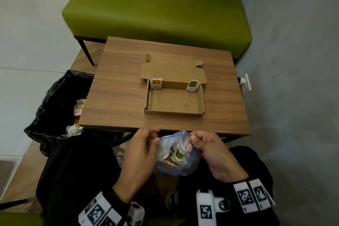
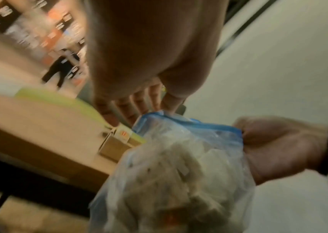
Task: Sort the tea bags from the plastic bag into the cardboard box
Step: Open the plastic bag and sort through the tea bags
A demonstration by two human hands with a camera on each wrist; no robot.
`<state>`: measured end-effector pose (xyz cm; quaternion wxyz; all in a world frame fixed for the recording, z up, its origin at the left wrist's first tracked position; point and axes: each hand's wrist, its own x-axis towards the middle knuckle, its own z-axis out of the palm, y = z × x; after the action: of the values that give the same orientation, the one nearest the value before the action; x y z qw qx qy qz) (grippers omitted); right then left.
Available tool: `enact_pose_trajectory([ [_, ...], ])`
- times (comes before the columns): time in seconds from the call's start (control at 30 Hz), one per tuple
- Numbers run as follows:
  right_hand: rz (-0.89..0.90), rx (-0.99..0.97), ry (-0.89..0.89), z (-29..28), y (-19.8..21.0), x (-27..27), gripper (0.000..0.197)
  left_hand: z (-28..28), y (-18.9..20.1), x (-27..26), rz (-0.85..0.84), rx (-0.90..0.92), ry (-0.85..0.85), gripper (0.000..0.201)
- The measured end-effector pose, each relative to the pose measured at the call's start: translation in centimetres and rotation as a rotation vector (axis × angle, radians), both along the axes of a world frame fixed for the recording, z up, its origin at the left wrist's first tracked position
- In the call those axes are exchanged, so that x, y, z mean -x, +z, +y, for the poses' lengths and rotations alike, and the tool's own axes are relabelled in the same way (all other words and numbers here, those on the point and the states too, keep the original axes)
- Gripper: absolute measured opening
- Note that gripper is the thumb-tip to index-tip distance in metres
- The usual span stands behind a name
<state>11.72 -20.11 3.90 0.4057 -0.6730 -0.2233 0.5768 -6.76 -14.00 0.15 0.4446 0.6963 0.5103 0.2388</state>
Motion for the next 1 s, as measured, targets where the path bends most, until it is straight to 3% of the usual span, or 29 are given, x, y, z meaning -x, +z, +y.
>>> enact_pose_trajectory([
  [0.1,-0.01,0.007,0.03,0.4,-0.5,0.7,0.031,-0.3,1.5,-0.9,0.105,-0.248,-0.258,0.026],
  [0.23,0.024,-0.018,0.029,0.5,-0.7,1.1,0.03,0.4,1.8,-1.6,0.165,-0.182,-0.246,0.018],
  [0.4,-0.085,-0.046,0.138,0.3,-0.5,0.9,0.029,1.1,1.9,-1.7,0.218,-0.053,-0.279,0.026],
  [0.43,-0.092,-0.057,0.155,0.3,-0.4,0.8,0.027,1.3,1.8,-1.6,0.151,0.06,-0.261,0.029],
  [0.53,-0.08,-0.128,0.126,0.2,-0.5,0.5,0.019,1.3,1.8,-1.5,-0.29,0.525,-0.089,0.031],
  [0.6,-0.222,-0.181,0.04,0.1,-1.1,0.3,0.015,1.3,1.6,-1.5,-0.482,0.648,0.03,0.031],
  [0.73,-0.686,-0.268,-0.12,-1.0,-1.8,0.2,0.035,0.8,1.8,-1.5,-0.641,0.659,0.128,0.045],
  [0.83,-1.121,-0.471,0.041,-1.8,-1.7,0.5,0.027,0.3,1.7,-1.9,-0.671,0.639,0.143,0.042],
  [0.9,-1.181,-0.506,0.143,-1.8,-2.2,0.6,0.027,0.1,1.6,-2.0,-0.672,0.636,0.144,0.039],
  [1.0,-1.084,-0.437,0.189,-1.4,-2.7,0.1,0.034,0.2,2.1,-1.9,-0.628,0.631,0.128,0.036],
])
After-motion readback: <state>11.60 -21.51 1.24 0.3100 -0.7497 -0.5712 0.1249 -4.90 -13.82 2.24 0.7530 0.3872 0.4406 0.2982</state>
